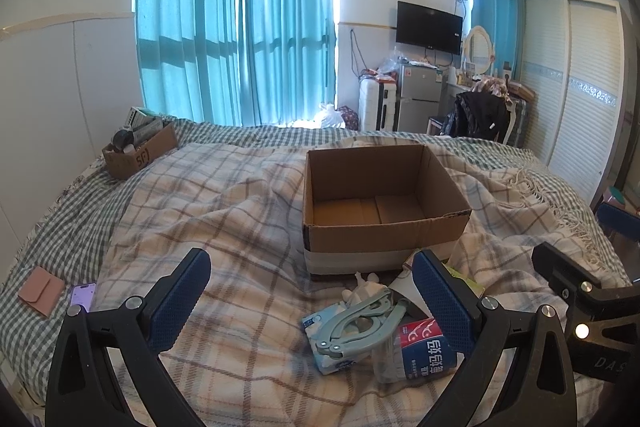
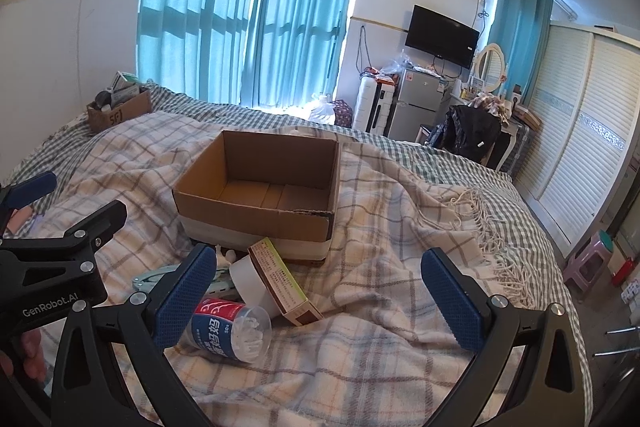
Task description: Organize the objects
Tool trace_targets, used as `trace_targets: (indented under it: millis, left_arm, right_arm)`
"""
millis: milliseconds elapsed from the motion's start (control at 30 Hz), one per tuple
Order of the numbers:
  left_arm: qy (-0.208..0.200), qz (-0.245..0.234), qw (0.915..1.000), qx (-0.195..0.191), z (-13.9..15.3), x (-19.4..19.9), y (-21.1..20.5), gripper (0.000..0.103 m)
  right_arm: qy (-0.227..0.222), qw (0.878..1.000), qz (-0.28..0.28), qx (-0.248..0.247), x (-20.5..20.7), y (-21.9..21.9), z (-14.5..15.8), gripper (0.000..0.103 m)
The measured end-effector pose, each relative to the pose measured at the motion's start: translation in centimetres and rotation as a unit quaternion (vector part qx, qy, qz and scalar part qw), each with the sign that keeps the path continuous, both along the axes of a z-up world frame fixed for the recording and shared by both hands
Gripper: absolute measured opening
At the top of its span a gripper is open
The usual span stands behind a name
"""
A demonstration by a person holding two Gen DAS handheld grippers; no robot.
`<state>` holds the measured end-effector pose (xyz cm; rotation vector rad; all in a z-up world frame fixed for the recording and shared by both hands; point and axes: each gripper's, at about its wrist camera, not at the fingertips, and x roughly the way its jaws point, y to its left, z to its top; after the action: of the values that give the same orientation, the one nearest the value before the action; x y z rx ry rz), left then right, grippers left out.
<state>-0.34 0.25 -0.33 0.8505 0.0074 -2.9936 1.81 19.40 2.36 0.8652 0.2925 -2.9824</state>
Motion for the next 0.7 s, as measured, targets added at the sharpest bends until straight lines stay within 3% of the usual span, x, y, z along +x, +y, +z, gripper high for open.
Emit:
trace_targets:
  millis: [267, 567, 700]
  left_arm:
    - [-0.034, 0.004, 0.9994, -0.006, -1.9, -2.0, 0.4, 0.103]
    - [-0.131, -0.011, 0.9905, -0.04, -7.3, -3.6, 1.4, 0.098]
    - [-0.146, -0.035, 0.9872, -0.052, -8.4, -4.1, 2.4, 0.098]
  right_arm:
    - [-0.012, 1.0, 0.02, 0.018, -1.9, 0.6, -0.2, 0.103]
    - [-0.086, 0.995, 0.032, 0.025, -4.7, 1.7, -5.1, 0.1]
    - [-0.118, 0.992, 0.044, 0.017, -5.6, 1.9, -7.0, 0.1]
